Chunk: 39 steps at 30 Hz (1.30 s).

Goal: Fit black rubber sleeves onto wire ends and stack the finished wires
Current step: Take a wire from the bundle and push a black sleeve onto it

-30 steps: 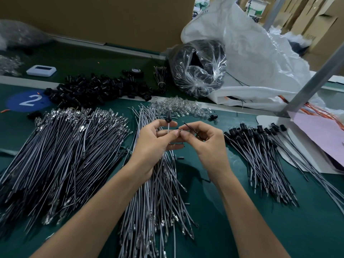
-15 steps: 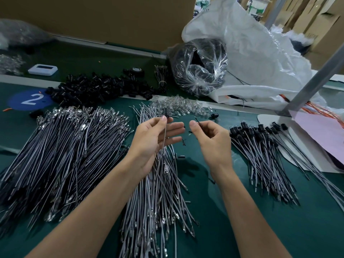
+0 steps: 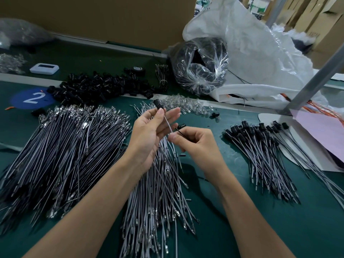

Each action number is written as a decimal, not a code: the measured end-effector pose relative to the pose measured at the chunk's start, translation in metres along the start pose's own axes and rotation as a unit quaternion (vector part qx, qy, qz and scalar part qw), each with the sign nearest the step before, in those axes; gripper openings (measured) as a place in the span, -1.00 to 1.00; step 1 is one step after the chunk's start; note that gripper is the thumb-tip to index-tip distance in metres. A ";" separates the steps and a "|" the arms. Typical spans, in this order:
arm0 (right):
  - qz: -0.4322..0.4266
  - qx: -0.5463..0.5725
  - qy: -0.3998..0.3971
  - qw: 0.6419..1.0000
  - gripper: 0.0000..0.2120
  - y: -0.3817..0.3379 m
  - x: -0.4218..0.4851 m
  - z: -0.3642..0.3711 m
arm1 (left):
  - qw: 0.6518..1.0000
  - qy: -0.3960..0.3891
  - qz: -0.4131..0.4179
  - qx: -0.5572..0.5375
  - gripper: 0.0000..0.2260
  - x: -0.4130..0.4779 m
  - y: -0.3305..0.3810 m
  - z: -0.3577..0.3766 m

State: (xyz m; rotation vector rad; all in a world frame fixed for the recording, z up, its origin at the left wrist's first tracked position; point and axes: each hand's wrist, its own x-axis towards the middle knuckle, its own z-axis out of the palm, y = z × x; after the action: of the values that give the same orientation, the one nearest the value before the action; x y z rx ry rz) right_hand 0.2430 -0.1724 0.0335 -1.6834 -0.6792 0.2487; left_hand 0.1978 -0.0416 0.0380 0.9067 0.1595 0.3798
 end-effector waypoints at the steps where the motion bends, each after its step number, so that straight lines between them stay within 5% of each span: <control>1: 0.000 0.003 0.000 1.000 -0.87 0.000 0.000 -0.001 | 1.000 0.002 0.000 0.004 -0.91 0.000 0.000 0.000; 21: 0.019 -0.027 -0.003 0.999 -0.84 0.000 0.000 -0.003 | 0.999 0.048 -0.001 0.020 -0.85 0.001 0.006 -0.007; 29: -0.043 -0.035 0.088 0.995 -0.76 -0.003 0.001 -0.005 | 0.999 0.034 -0.025 0.019 -0.79 -0.001 0.004 -0.006; 33: -0.067 -0.036 0.101 0.992 -0.93 -0.004 -0.001 -0.001 | 0.999 0.026 -0.038 -0.006 -0.78 -0.002 0.002 -0.006; 39: -0.112 -0.084 0.157 0.978 -0.91 -0.003 -0.001 -0.003 | 0.998 0.012 -0.050 -0.022 -0.82 -0.002 0.001 -0.006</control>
State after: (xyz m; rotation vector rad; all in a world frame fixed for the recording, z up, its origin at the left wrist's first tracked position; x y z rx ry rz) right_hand 0.2423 -0.1751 0.0368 -1.7393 -0.6563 -0.2381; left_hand 0.1938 -0.0381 0.0349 0.8469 0.2178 0.3005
